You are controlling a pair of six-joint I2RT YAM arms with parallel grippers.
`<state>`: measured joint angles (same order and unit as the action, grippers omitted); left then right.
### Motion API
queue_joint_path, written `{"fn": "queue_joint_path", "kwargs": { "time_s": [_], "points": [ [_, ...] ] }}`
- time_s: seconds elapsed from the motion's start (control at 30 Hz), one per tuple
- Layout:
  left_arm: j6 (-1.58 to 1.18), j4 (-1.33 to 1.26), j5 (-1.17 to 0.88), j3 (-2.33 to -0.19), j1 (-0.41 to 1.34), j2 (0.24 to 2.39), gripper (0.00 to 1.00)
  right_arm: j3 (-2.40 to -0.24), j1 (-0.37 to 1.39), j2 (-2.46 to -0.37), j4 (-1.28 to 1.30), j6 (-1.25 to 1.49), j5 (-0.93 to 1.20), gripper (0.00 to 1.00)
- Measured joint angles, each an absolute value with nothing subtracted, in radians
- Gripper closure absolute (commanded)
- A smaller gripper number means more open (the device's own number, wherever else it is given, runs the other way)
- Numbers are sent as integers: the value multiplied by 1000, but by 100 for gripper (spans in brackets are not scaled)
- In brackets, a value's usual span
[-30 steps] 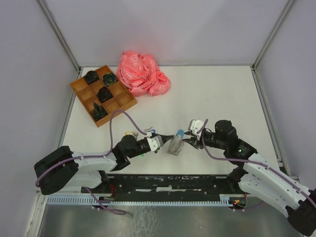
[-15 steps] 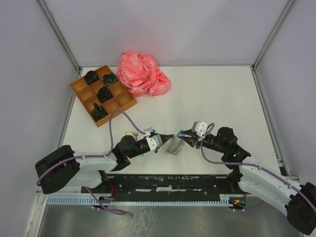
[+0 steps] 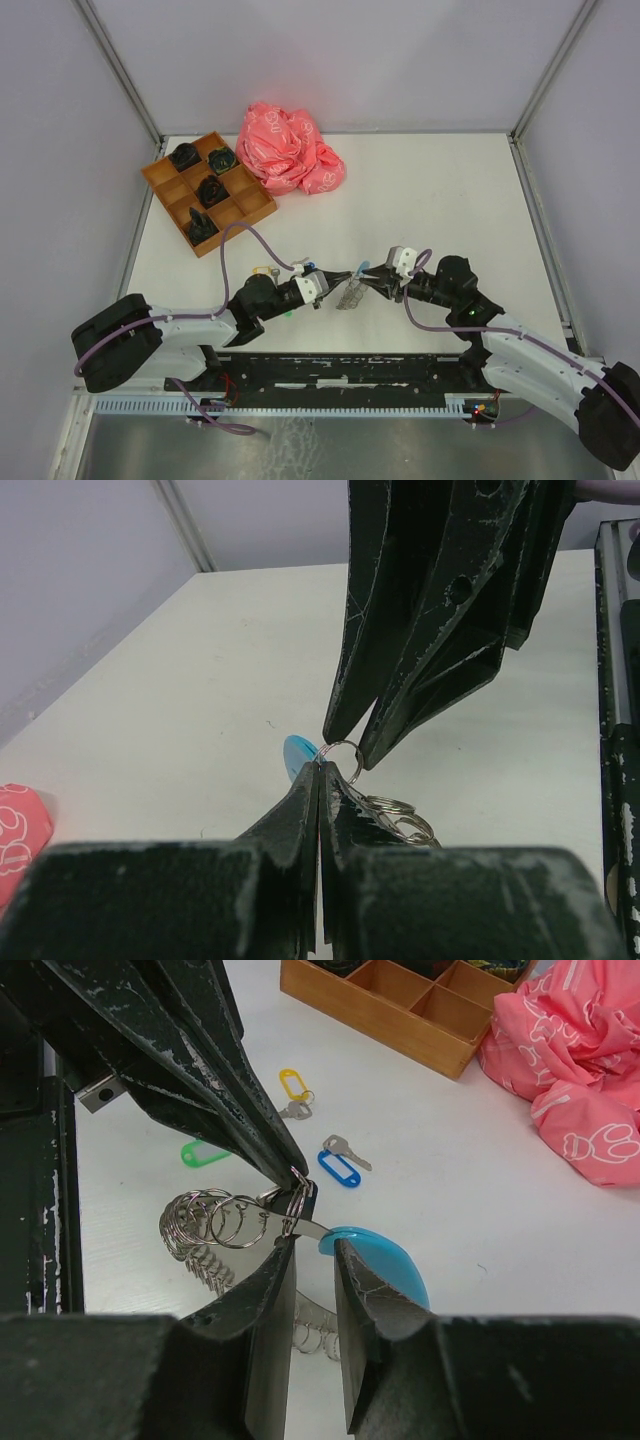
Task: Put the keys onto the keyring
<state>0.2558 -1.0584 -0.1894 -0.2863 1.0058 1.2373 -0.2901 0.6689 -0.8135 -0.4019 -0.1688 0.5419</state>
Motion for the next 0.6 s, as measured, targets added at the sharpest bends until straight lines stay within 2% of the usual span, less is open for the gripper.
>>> {"fn": "queue_joint_path", "kwargs": {
  "time_s": [0.33, 0.6],
  "points": [
    [241, -1080, -190, -281, 1006, 1239, 97, -291, 669, -848, -379, -155, 570, 70],
    [237, -1083, -190, -281, 1006, 1241, 97, -291, 669, -868, -411, -115, 585, 74]
  ]
}}
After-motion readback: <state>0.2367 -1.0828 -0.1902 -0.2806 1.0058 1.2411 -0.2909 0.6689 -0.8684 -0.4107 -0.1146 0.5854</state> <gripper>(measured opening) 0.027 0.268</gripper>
